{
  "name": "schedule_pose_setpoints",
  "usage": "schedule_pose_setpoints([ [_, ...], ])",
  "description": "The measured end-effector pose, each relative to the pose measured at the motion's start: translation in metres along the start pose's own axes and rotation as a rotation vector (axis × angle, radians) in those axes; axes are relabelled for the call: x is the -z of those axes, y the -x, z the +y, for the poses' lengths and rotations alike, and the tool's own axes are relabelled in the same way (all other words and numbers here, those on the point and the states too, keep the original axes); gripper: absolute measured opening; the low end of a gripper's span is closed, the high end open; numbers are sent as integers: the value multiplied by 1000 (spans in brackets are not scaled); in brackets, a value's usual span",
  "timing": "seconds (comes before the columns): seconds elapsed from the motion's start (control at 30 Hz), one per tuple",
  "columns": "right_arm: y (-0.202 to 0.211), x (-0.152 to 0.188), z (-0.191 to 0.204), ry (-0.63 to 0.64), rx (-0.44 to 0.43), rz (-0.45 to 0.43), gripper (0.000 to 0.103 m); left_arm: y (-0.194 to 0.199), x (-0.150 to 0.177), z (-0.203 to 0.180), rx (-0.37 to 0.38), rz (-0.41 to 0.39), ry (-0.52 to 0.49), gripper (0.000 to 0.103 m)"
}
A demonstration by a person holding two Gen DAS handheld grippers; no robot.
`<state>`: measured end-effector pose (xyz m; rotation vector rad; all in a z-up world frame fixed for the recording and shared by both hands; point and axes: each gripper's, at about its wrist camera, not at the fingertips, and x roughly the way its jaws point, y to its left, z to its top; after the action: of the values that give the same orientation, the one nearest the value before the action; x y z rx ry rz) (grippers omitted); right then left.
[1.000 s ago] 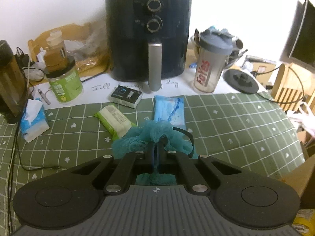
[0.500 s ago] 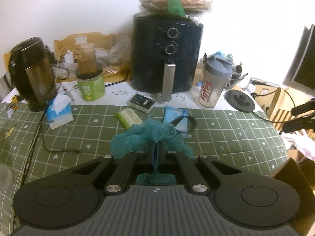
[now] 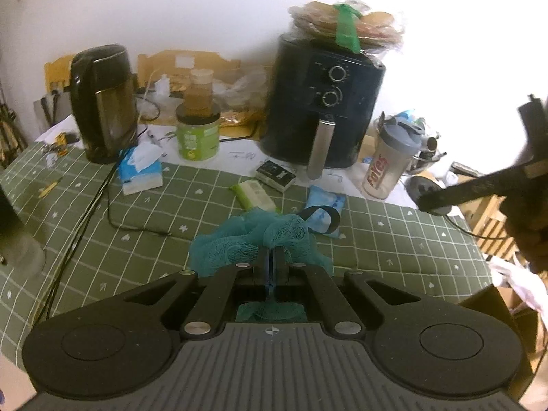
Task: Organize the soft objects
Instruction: 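Lift the teal loofah with the left tool while the right grasps the blue wipes packet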
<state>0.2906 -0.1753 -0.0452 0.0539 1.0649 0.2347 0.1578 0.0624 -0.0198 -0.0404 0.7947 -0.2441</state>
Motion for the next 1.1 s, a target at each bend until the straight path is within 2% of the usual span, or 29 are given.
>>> schedule_pose_setpoints([
  [0.3, -69, -26, 7, -50, -3, 36, 103, 16, 11, 10, -32, -7, 62, 2],
  [0.7, -174, -40, 14, -82, 26, 120, 103, 34, 27, 16, -65, 5, 135, 2],
  [0.87, -213, -45, 7, -172, 46, 162, 103, 39, 34, 21, -89, 15, 170, 2],
  [1.1, -252, -46, 0, -268, 122, 162, 103, 44, 39, 30, -119, 25, 210, 2],
])
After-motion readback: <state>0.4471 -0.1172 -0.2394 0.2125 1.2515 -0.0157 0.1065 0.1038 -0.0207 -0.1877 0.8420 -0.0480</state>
